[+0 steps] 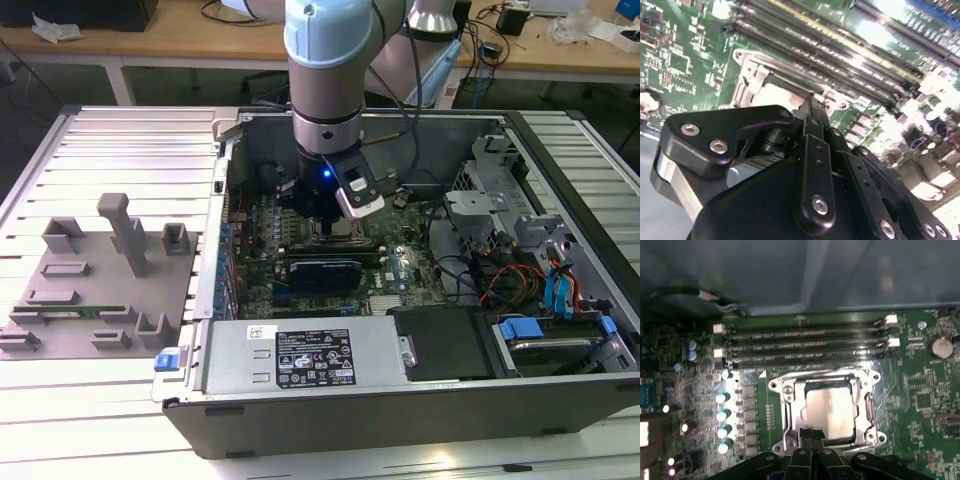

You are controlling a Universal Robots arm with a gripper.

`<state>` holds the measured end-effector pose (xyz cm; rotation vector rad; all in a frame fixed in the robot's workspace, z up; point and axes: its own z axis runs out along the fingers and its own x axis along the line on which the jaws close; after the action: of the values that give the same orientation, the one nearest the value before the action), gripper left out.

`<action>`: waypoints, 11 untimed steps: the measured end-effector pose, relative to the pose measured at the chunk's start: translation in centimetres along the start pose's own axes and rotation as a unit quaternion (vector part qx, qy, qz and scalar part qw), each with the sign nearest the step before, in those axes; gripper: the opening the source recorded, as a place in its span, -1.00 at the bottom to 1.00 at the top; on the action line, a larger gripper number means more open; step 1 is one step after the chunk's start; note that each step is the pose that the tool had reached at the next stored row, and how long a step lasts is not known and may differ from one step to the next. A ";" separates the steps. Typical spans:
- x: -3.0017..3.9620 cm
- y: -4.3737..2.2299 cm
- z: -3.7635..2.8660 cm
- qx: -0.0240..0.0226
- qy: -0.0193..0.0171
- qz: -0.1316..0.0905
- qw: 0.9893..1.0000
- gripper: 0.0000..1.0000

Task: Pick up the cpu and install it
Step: 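Install the second cpu locking lever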

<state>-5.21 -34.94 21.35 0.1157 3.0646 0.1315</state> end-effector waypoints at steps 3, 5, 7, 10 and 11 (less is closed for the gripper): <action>-0.88 0.95 0.13 0.000 0.000 0.000 1.000 -0.79; -0.87 1.32 -0.09 0.001 0.000 0.000 1.000 -0.79; -0.89 1.67 -0.62 0.003 0.000 0.000 1.000 -0.79; -0.89 1.68 -0.70 0.003 0.000 0.000 1.000 -0.79; -0.89 1.68 -0.70 0.003 0.000 0.000 1.000 -0.79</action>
<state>-4.25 -33.40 22.26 0.1159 3.0647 0.1226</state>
